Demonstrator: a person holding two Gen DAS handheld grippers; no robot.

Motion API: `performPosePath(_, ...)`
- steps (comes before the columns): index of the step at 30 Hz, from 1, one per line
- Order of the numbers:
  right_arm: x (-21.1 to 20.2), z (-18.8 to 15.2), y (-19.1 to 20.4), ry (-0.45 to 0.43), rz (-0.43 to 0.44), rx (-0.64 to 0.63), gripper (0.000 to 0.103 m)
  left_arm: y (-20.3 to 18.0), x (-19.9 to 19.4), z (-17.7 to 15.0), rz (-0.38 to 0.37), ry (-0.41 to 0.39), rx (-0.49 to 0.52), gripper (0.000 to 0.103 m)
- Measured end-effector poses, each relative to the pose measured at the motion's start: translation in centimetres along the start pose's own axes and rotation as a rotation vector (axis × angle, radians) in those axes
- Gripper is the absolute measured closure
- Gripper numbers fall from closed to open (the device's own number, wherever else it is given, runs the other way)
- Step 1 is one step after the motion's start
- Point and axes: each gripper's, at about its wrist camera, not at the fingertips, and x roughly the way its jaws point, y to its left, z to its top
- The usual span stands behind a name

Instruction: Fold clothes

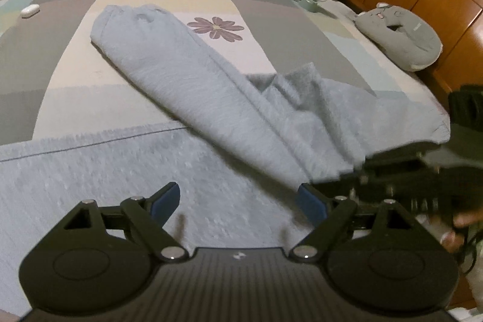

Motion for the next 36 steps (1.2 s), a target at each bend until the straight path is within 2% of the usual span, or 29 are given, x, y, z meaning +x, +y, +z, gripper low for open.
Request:
performPosePath(5,0.9,-2.2,1.2,0.073,-0.021,-0.045,0.090,-0.1,0.9,-0.1,-0.078,0.028,-0.033,0.018)
performPosePath(8,0.8,-3.5,1.3,0.093,-0.048,-0.043,0.080,-0.1,2.2,-0.3,-0.126,0.053,-0.061,0.018)
performPosePath(12,-1.6,-4.7,0.9,0.053,-0.058,-0.007,0.078,0.4,4.1,-0.7,-0.193,0.085,-0.106,0.018)
performPosePath(15,-3.9,-5.5,0.6,0.010,-0.080,0.018,0.072,1.6,5.3,0.0,-0.239,0.058,-0.160,0.018)
performPosePath(23,-8.8,-7.6,-0.9,-0.102,-0.124,0.123,0.070,4.6,8.3,1.9,-0.361,-0.013,-0.305,0.020)
performPosePath(26,-9.5,-8.2,-1.7,-0.133,-0.130,0.172,0.069,6.2,9.3,2.0,-0.431,-0.069,-0.392,0.021)
performPosePath(28,-9.9,-8.7,-2.0,-0.151,-0.132,0.197,0.069,6.9,9.5,1.8,-0.448,-0.103,-0.440,0.031)
performPosePath(31,-10.6,-9.7,-2.1,-0.179,-0.136,0.229,0.064,6.9,9.6,1.8,-0.419,-0.108,-0.425,0.039)
performPosePath(32,-10.9,-10.1,-2.2,-0.191,-0.142,0.243,0.062,6.6,9.5,1.9,-0.397,-0.109,-0.404,0.046)
performPosePath(34,-11.7,-11.0,-2.5,-0.213,-0.149,0.277,0.061,5.9,9.2,2.0,-0.320,-0.103,-0.354,0.068)
performPosePath(35,-12.1,-11.4,-2.6,-0.224,-0.152,0.297,0.059,5.5,9.0,2.1,-0.283,-0.100,-0.330,0.075)
performPosePath(36,-12.5,-11.8,-2.8,-0.234,-0.159,0.318,0.055,5.3,8.9,2.2,-0.257,-0.096,-0.316,0.085)
